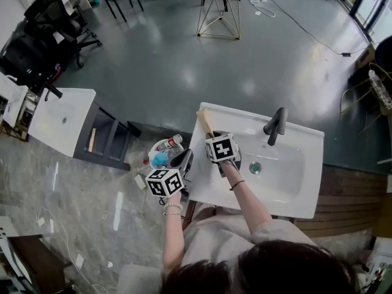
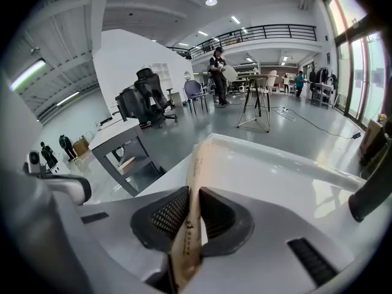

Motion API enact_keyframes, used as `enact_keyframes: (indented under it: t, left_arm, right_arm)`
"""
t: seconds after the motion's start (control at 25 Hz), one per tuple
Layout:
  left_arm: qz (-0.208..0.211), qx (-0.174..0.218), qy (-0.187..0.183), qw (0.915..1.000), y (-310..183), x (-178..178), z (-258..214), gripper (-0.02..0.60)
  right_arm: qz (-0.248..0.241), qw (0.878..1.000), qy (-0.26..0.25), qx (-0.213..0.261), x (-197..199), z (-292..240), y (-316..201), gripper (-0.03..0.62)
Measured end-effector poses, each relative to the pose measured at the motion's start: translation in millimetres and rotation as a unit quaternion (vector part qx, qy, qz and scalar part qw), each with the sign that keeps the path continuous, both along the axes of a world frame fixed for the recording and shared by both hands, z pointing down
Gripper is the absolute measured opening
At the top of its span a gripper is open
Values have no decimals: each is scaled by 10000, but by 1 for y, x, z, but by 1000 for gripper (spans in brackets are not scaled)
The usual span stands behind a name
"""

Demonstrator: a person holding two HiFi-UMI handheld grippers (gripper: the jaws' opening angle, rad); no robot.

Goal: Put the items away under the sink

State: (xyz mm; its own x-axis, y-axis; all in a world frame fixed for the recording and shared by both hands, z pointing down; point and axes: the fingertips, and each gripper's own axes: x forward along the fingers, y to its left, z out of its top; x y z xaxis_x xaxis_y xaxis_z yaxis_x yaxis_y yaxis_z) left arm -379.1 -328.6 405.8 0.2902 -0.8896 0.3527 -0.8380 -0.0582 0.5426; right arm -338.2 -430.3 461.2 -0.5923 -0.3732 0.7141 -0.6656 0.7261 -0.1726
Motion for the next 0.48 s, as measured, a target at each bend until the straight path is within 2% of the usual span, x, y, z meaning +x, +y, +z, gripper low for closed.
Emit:
enact_keyframes:
  t: [0.32, 0.48]
  left_arm:
    - [9, 43, -102, 9999, 6, 5, -8, 3]
    - [-1, 74, -153, 9999, 12, 10, -11, 3]
  right_arm:
    - [362, 9988, -284, -179, 10, -11, 1, 49]
    - [516, 9967, -593, -189, 17, -23, 5, 48]
